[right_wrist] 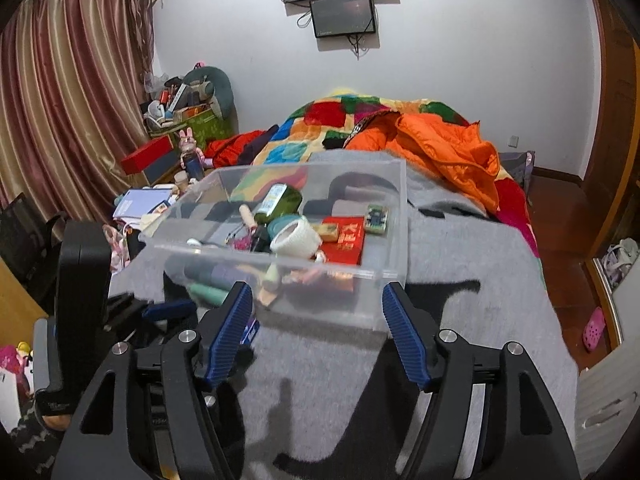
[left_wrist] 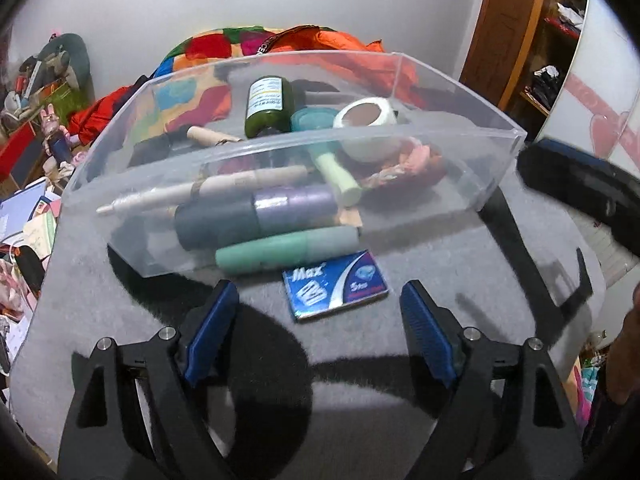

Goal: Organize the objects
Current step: 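Withdraw both open tools toward the blue Max box and mint-green bottle, then grasp the blue Max box with the left tool while the right tool grasps the mint-green bottle, then lower the Max box into the box with the left tool while the right tool drops the bottle in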

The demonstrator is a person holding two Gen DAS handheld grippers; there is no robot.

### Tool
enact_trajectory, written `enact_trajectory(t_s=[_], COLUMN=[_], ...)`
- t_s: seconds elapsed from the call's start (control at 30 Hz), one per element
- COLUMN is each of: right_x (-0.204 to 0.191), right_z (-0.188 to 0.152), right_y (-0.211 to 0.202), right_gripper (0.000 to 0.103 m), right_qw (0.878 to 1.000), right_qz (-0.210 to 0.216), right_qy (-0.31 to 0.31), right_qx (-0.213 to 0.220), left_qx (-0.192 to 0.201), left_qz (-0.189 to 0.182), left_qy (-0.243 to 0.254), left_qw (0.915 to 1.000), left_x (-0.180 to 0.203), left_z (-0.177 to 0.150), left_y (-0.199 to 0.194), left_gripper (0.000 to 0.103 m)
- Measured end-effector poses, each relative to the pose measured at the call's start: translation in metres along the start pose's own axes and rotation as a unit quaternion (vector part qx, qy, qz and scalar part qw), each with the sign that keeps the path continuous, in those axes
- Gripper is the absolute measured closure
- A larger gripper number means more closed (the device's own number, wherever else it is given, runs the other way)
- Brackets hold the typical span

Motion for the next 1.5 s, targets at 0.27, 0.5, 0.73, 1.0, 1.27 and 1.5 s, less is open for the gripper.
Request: enact_trajectory(t_s=[0.27, 0.5, 0.73, 1.0, 1.27, 1.5], right_x=[-0.009, -0.039, -0.073, -0.098, -0.106, -0.094], right_z=[-0.013, -0.024, -0.026, -0.027, -0.035, -0.031], right_y=[0.011, 0.033, 0.059, 0.089, 0.103, 0.080], right_gripper=[0.037, 0.037, 0.037, 0.026, 0.030, 0.032], right_qw=[1.000, 0.998, 0.995, 0.993, 0.992, 0.995], right_qz=[0.012, 0.028, 0.041, 0.010, -0.047, -0.023], right_qy=[0.004, -0.017, -0.039, -0.026, -0.036, -0.015], right_qx=[-0.026, -0.059, -0.087, -0.113, -0.116, -0.096], left_qx=[0.015, 0.035, 0.053, 0.074, 0.081, 0.087], left_qz=[-0.013, 0.009, 0.035, 0.036, 0.014, 0.010], left_qy=[-0.020, -0.055, -0.079, -0.081, -0.081, -0.070], left_qw=[0.9996, 0.9978, 0.9948, 0.9934, 0.9934, 0.9937], left_x=[-0.012, -0.053, -0.092, -0.110, -0.112, -0.099], left_z=[-0.008, -0.025, -0.033, -0.036, -0.038, -0.029], left_y=[-0.014, -0.043, -0.061, -0.071, -0.075, -0.079], left_gripper=[0.052, 0.052, 0.052, 0.052, 0.052, 0.052])
Point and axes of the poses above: each gripper's, at about its wrist camera, not at the fingertips, and y roughly the way its jaws point, x to its right, z to its top, the point moved 5 cm from there along y, roughly the way its jaws point
